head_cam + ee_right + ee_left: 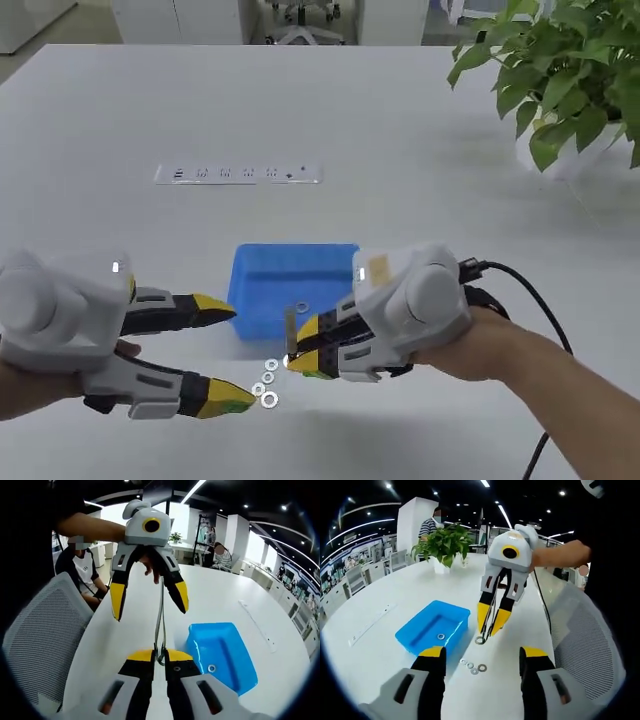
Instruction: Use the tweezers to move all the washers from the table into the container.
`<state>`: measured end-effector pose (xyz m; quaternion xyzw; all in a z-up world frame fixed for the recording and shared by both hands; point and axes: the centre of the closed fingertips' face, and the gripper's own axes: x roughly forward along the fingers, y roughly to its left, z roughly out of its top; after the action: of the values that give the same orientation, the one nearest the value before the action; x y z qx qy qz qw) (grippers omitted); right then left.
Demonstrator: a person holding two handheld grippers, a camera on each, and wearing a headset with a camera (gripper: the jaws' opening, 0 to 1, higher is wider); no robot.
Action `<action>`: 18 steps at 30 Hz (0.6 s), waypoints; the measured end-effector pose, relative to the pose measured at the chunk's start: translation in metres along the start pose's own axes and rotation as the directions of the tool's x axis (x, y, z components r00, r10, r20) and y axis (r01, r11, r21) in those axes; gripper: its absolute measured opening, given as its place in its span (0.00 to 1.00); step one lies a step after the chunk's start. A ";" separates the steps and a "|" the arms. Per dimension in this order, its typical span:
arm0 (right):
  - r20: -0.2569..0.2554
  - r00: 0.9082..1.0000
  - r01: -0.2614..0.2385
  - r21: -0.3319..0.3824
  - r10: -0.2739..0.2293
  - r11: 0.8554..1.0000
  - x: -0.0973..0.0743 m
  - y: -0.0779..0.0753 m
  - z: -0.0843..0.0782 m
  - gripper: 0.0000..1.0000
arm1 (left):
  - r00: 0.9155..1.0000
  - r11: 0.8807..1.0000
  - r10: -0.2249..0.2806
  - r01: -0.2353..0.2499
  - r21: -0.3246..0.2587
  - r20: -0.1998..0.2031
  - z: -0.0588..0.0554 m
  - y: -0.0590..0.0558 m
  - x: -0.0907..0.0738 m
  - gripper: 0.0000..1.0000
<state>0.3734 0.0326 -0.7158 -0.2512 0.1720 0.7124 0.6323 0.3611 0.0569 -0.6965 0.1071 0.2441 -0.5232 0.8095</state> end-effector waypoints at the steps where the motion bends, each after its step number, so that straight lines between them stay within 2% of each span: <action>1: 0.003 1.000 0.001 0.001 -0.001 1.000 -0.001 -0.001 0.002 0.09 | 1.000 1.000 0.004 -0.004 0.000 0.003 0.000 0.000 -0.001 0.65; 10: 0.015 1.000 0.014 -0.002 -0.014 1.000 -0.015 -0.012 0.012 0.09 | 0.998 0.998 0.054 -0.053 -0.016 0.024 0.000 0.002 -0.007 0.74; 18: 0.036 0.998 0.047 0.004 -0.047 0.999 -0.025 -0.031 0.017 0.09 | 0.995 0.995 0.094 -0.093 -0.033 0.039 0.000 0.005 -0.012 0.84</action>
<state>0.4038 0.0261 -0.6856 -0.2413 0.1557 0.7014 0.6524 0.3615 0.0682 -0.6908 0.0951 0.2304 -0.4831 0.8394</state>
